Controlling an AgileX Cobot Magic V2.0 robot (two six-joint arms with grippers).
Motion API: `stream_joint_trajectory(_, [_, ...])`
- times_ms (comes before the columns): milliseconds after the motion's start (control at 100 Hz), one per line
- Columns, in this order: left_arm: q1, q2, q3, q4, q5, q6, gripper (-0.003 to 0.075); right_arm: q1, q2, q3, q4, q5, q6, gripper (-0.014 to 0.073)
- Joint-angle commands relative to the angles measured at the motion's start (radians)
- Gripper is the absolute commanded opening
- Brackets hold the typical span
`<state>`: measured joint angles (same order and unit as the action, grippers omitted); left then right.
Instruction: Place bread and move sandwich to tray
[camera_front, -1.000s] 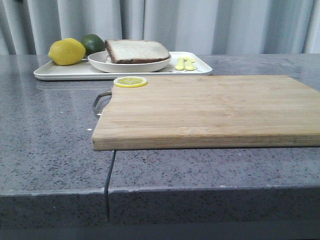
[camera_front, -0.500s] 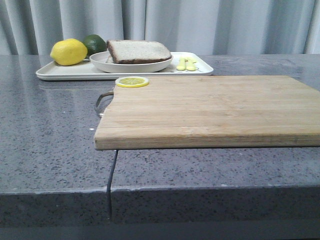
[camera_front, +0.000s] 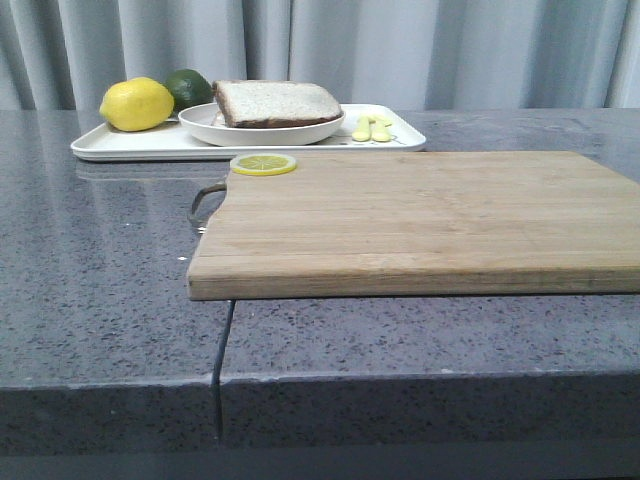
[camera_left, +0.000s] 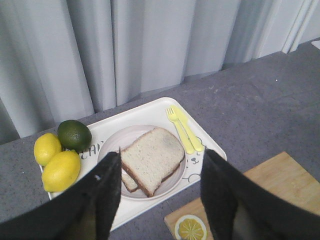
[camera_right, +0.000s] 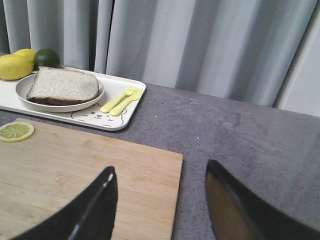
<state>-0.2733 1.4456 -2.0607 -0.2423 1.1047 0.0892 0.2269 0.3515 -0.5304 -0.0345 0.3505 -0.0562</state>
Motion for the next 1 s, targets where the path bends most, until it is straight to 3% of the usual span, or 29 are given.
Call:
stream_joint_trajectory(0, [-0.034,-0.146,0.161,0.006,-0.151,-0.001,0.0337,-0.006,0.006,-0.026,-0.016,-0.091,0.002,0.0407])
stream_joint_trajectory(240, [-0.065,-0.549,0.755,0.006,-0.572,-0.001,0.0337,-0.006,0.006,-0.026,-0.016,-0.092,0.002,0.0407])
stream_joint_trajectory(430, [-0.065,-0.844,1.133,0.006,-0.769,-0.001,0.0335,-0.006,0.005,-0.026,-0.042,-0.118,-0.001,0.0407])
stream_joint_trajectory(670, [-0.065,-1.110,1.453,0.034,-0.807,-0.001,0.0309,-0.006,-0.106,0.013,-0.065,-0.146,-0.016,0.0407])
stream_joint_trajectory(990, [-0.065,-1.320,1.701,0.103,-0.807,-0.036,0.0260,-0.006,-0.368,0.162,-0.065,-0.035,-0.016,0.0407])
